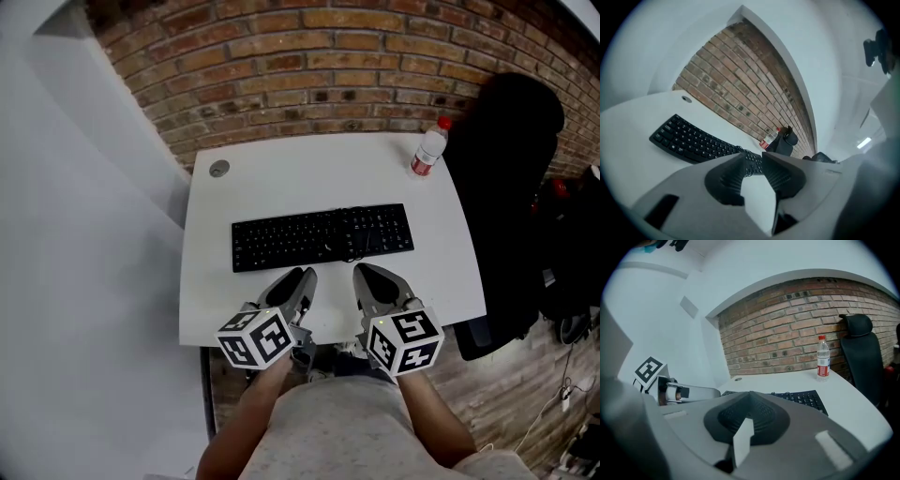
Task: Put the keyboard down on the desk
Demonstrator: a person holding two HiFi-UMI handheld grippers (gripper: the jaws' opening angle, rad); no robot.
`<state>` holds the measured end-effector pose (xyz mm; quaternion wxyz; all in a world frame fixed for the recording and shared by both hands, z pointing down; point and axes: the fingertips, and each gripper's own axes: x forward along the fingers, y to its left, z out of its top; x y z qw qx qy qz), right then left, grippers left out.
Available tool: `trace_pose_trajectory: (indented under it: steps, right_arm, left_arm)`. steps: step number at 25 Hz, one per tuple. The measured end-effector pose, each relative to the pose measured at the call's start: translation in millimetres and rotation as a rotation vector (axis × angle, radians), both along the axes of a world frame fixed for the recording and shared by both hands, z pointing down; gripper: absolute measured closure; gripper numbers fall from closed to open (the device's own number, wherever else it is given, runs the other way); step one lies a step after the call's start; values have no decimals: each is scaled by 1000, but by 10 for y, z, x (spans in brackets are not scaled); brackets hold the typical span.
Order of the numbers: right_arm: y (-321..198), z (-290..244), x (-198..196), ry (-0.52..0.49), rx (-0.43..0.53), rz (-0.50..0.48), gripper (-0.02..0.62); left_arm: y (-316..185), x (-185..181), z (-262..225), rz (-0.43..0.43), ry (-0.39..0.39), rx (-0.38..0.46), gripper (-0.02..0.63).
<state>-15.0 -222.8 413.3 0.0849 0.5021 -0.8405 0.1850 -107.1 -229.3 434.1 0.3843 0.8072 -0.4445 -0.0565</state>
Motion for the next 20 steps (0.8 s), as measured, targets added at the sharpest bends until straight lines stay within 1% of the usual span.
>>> trace_pose_trajectory:
  steps: [6,9,13,17,20]
  right_arm:
    - [180,-151,23,-2,33,15,586]
    - [285,-184,44,4,46,19,588]
    - [391,-218,85,15,63,27,588]
    - [452,-232,94,24,70,24,588]
    - [489,-232,83,30,74,20,588]
  left_arm:
    - [151,28,-222,40,-196,143,551]
    - [223,51,-287,47,-268,197,580]
    - [291,59,-330,47,-333,241,614]
    - [336,50,-360,43,-377,278,614]
    - [361,55,-370,43,-390,295,614]
